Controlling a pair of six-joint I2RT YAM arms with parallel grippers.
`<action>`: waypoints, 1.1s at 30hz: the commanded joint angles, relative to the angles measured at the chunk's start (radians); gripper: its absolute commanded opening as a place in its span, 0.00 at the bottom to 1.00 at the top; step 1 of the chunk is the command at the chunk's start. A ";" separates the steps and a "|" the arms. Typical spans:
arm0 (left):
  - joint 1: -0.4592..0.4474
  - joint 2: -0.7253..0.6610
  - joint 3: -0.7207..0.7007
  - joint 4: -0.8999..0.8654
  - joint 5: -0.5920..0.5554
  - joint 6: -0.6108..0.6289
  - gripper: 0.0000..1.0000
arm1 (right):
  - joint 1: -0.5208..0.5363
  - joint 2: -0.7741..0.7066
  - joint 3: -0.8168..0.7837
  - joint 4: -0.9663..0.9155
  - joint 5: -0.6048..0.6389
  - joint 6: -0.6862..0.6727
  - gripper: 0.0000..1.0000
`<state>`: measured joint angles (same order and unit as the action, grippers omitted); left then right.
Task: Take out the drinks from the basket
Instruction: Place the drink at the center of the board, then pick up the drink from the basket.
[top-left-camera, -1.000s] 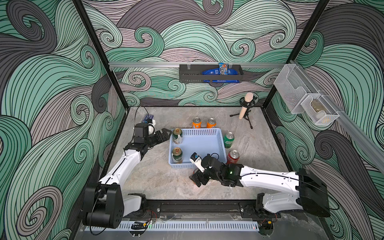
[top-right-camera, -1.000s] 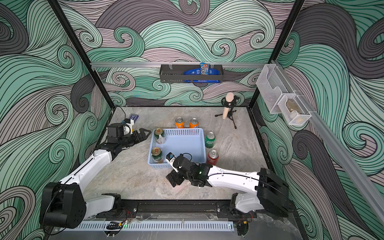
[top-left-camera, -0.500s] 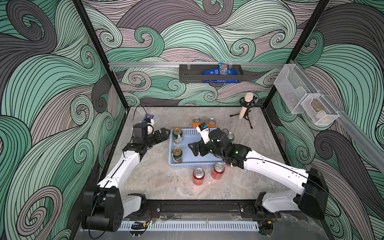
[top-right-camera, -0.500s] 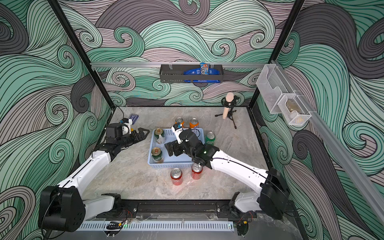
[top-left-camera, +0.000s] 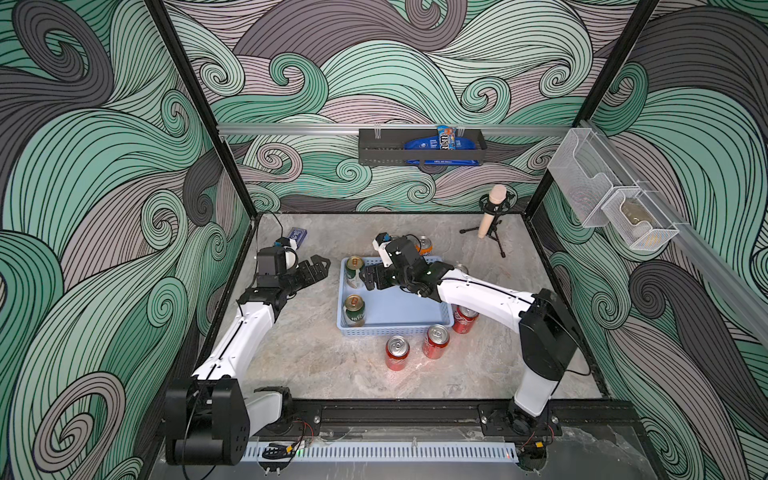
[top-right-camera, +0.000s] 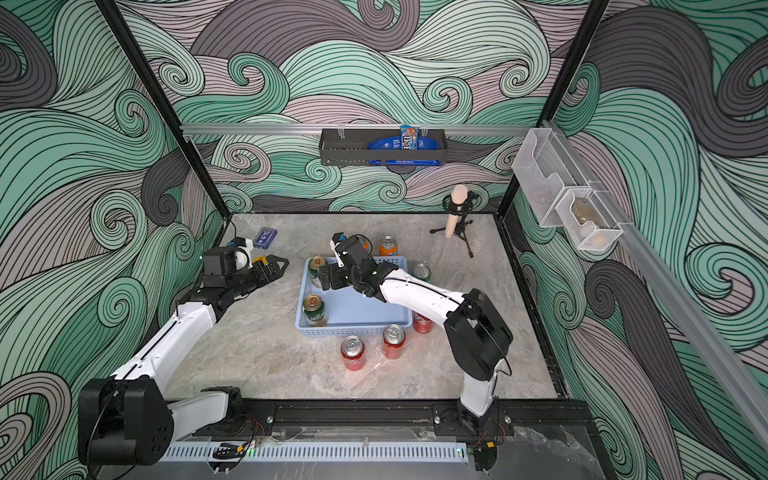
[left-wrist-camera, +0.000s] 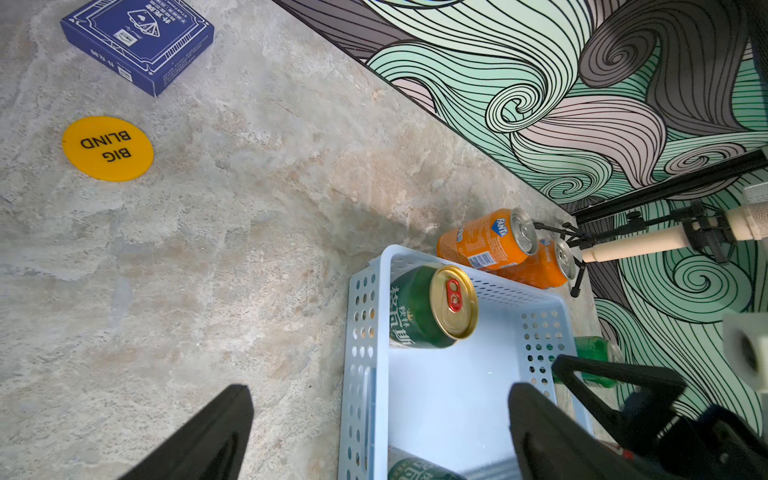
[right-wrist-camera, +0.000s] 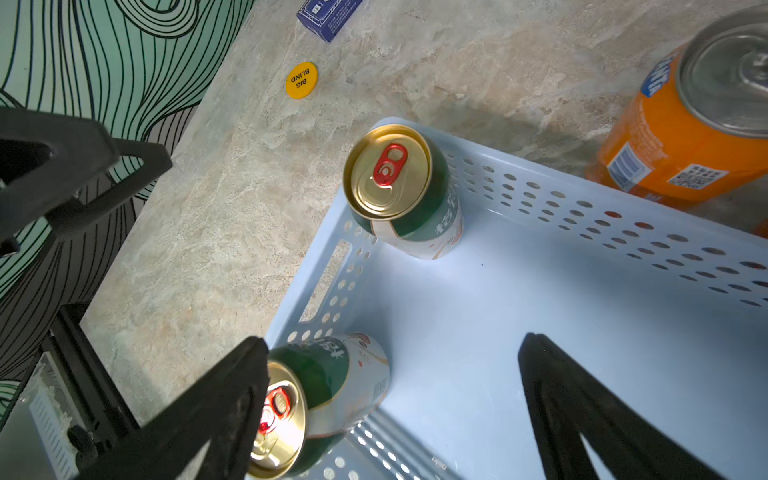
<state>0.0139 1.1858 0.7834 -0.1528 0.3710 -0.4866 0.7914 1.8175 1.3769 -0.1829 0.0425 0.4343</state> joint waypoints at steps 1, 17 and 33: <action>0.015 0.003 0.011 0.006 0.050 0.008 0.99 | -0.001 0.039 0.058 0.002 -0.006 0.008 0.93; 0.063 0.029 0.008 -0.001 0.082 -0.013 0.99 | -0.002 0.298 0.291 0.003 0.075 -0.019 0.93; 0.091 0.050 0.014 0.003 0.162 -0.004 0.99 | 0.000 0.402 0.362 0.005 0.107 -0.023 0.89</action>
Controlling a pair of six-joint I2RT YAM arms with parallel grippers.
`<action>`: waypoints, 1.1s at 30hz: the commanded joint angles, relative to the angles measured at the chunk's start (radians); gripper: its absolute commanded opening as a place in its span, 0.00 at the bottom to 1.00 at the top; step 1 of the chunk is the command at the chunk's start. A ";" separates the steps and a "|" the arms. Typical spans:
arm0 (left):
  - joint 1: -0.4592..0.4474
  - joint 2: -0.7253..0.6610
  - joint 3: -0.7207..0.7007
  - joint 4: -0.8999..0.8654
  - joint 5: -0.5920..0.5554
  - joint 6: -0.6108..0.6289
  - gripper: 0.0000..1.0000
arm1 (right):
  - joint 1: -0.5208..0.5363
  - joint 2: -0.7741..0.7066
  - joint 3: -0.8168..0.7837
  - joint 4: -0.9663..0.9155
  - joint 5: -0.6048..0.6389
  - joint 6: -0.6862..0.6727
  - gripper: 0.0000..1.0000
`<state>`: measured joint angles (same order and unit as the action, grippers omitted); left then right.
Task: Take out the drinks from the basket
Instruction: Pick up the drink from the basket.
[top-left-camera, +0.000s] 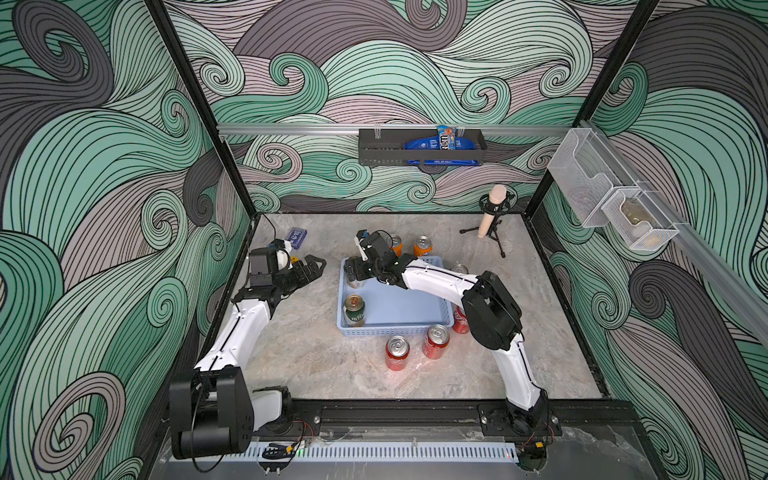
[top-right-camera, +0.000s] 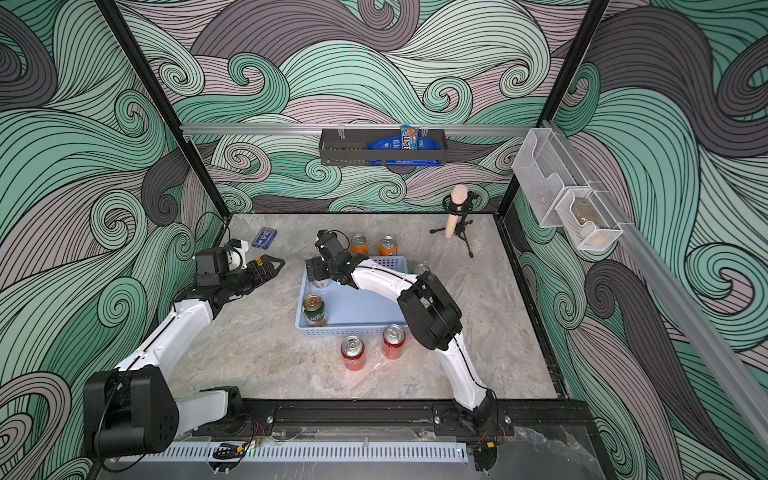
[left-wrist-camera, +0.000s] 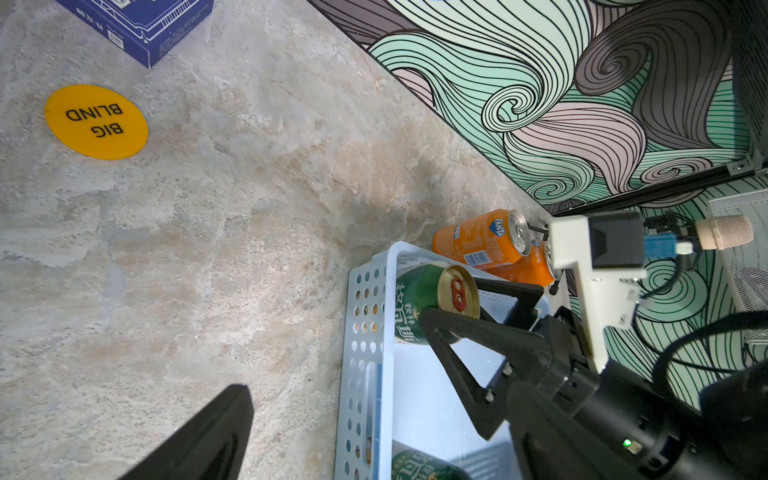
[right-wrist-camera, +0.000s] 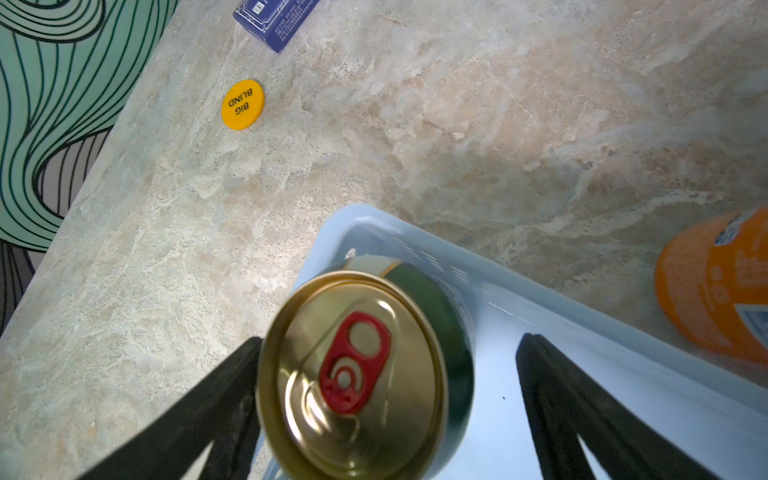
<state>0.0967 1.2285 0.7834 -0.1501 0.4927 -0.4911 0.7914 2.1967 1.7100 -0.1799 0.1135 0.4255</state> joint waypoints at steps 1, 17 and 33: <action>0.008 0.009 0.015 0.001 0.043 0.000 0.99 | 0.000 0.027 0.031 0.002 0.040 -0.016 0.88; 0.009 0.003 0.012 0.015 0.057 0.000 0.99 | -0.001 -0.131 -0.098 0.088 0.056 -0.034 0.55; 0.008 -0.028 -0.026 0.129 0.168 -0.036 0.99 | -0.008 -0.258 -0.044 0.088 0.077 -0.095 0.54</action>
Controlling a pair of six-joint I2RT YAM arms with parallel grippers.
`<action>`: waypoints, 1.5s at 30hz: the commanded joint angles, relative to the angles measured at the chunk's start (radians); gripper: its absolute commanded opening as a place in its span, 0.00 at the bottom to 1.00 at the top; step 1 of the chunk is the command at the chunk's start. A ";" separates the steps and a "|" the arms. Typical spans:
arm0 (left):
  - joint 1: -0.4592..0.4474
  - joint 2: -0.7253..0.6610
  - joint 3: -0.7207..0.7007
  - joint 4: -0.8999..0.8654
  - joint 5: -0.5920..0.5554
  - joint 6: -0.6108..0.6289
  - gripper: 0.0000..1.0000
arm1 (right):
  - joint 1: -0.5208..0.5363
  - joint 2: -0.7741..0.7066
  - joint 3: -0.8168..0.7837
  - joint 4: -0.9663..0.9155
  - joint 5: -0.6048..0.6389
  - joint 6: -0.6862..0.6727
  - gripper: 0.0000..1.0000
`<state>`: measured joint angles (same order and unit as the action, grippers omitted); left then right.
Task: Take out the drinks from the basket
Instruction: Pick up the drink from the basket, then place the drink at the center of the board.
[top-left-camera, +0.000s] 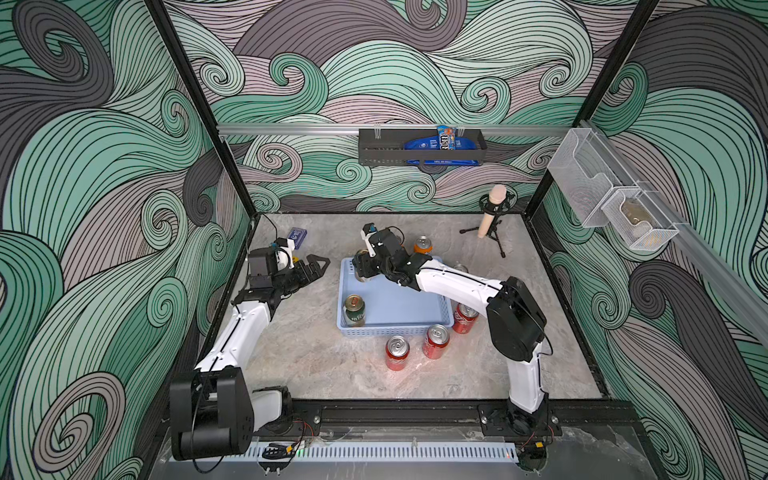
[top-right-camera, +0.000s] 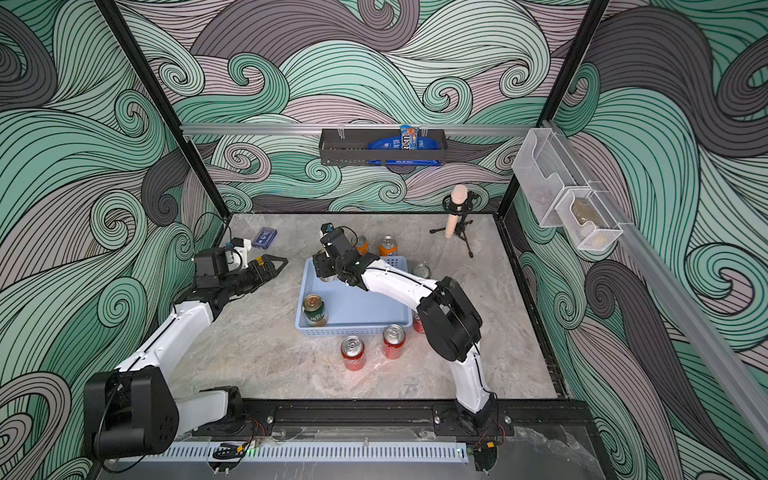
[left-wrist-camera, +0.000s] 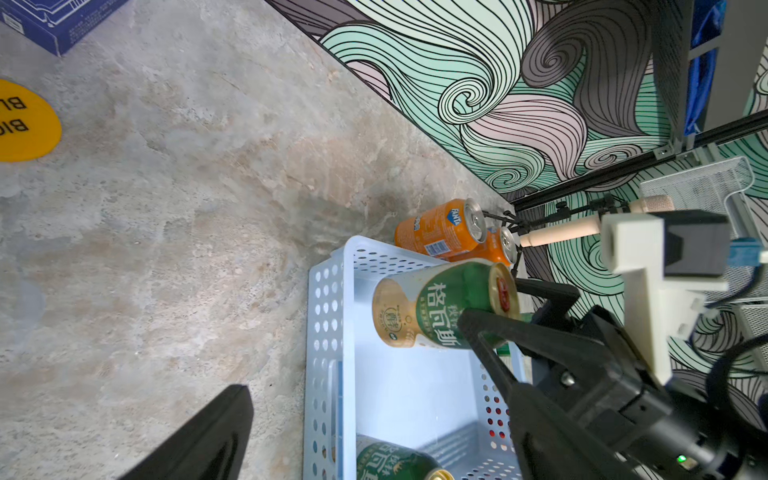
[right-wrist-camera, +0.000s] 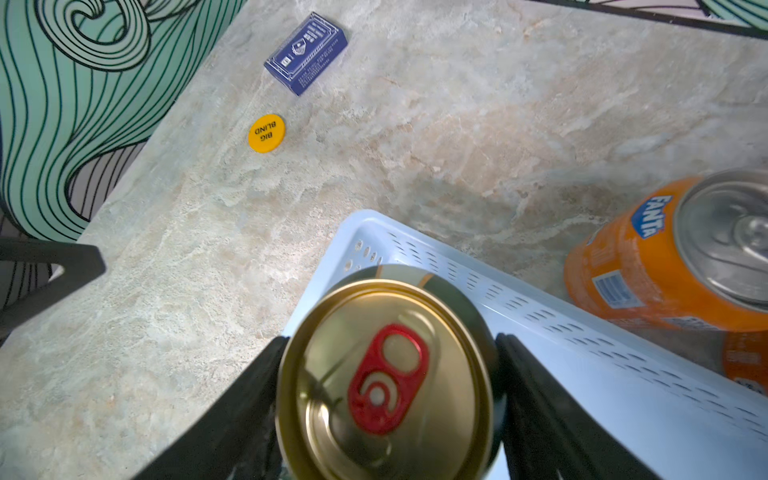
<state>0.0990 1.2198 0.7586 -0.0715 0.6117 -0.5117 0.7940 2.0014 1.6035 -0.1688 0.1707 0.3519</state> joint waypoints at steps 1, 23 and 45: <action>0.006 -0.018 -0.001 0.059 0.057 -0.020 0.99 | -0.013 -0.065 0.073 0.077 0.020 -0.024 0.54; -0.013 0.121 0.138 0.127 0.088 -0.048 0.99 | -0.114 0.102 0.364 0.077 -0.074 -0.098 0.56; -0.010 0.133 0.114 0.190 0.109 -0.101 0.99 | -0.149 0.328 0.514 0.077 -0.101 -0.091 0.56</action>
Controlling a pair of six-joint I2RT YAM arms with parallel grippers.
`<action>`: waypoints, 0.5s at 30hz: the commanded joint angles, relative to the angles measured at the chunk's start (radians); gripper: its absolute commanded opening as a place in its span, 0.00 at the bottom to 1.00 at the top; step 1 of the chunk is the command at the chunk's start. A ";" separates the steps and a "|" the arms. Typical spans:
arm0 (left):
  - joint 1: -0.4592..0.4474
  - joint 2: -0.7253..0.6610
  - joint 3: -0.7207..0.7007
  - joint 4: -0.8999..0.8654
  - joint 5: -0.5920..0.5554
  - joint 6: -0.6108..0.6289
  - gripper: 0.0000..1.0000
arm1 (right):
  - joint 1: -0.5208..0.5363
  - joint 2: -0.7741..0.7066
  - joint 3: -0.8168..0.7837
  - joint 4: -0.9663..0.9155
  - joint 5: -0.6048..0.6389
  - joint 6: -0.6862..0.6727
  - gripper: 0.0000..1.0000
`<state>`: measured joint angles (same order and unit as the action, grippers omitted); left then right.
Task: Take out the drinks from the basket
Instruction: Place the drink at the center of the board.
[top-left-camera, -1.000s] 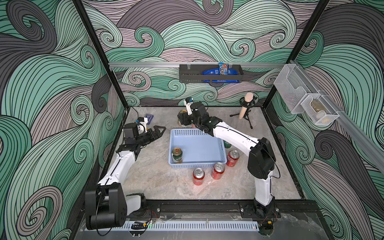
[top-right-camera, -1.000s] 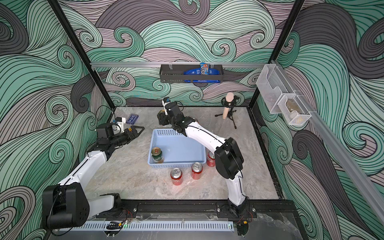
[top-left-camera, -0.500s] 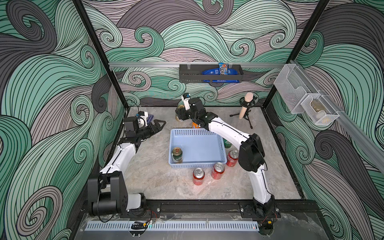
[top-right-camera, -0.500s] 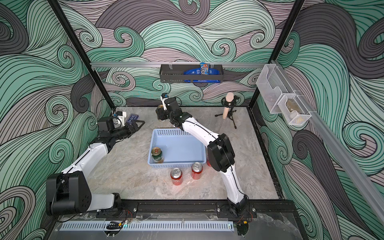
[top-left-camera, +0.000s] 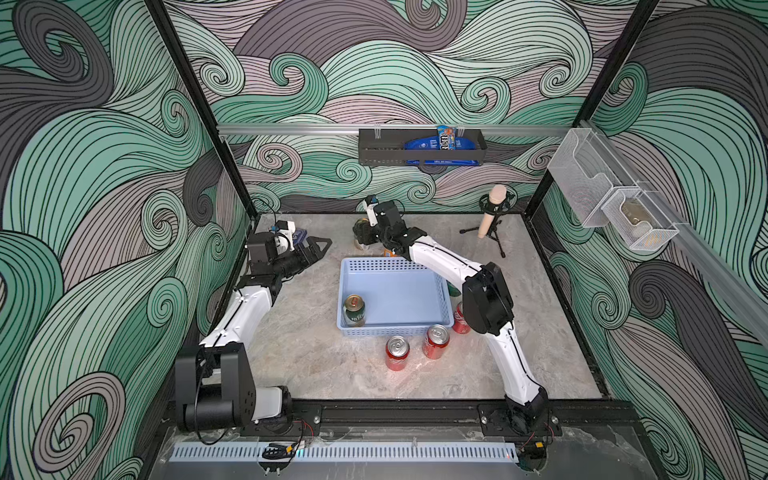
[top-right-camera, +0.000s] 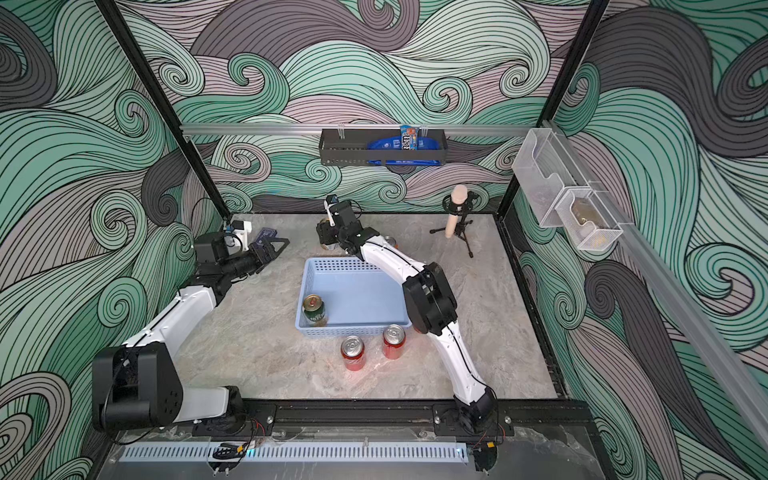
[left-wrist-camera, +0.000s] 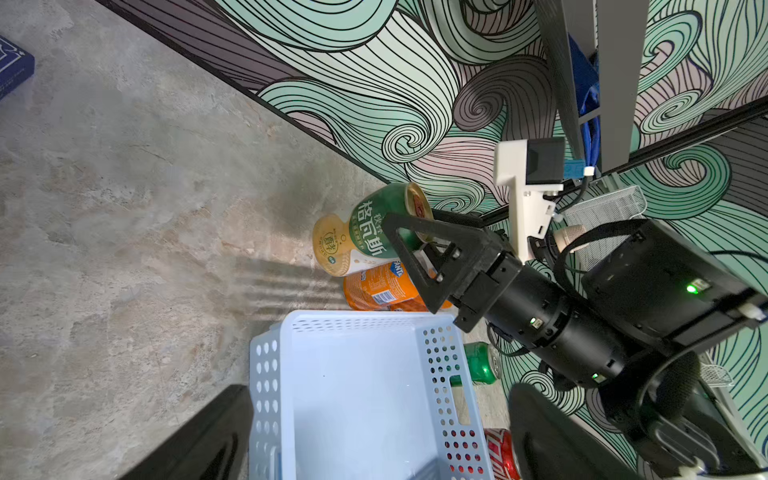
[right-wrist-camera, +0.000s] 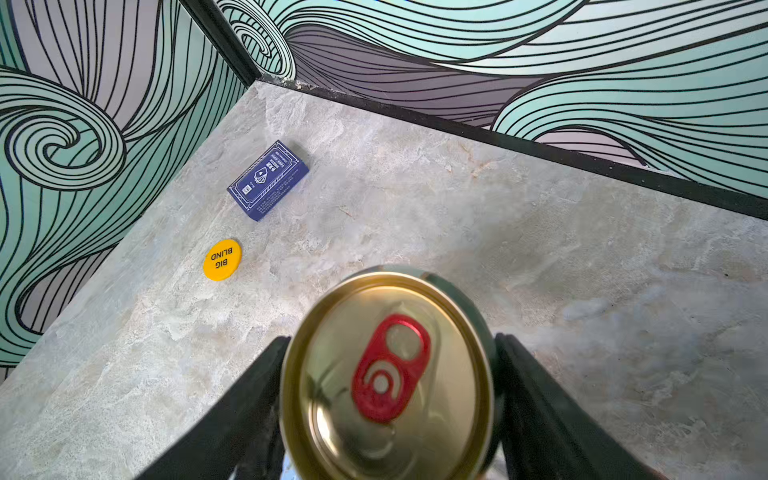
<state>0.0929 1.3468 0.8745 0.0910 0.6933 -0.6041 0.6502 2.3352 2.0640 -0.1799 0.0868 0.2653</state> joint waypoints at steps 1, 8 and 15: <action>-0.005 0.010 0.000 0.026 0.033 -0.010 0.99 | -0.004 -0.005 0.048 0.087 -0.016 -0.005 0.56; -0.002 0.007 -0.009 0.027 0.034 -0.013 0.99 | -0.005 0.004 0.027 0.087 -0.009 -0.009 0.56; -0.003 0.005 -0.013 0.032 0.037 -0.016 0.99 | -0.004 0.013 0.008 0.087 -0.013 0.005 0.55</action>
<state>0.0929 1.3468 0.8646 0.0948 0.7082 -0.6182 0.6502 2.3600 2.0640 -0.1810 0.0795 0.2680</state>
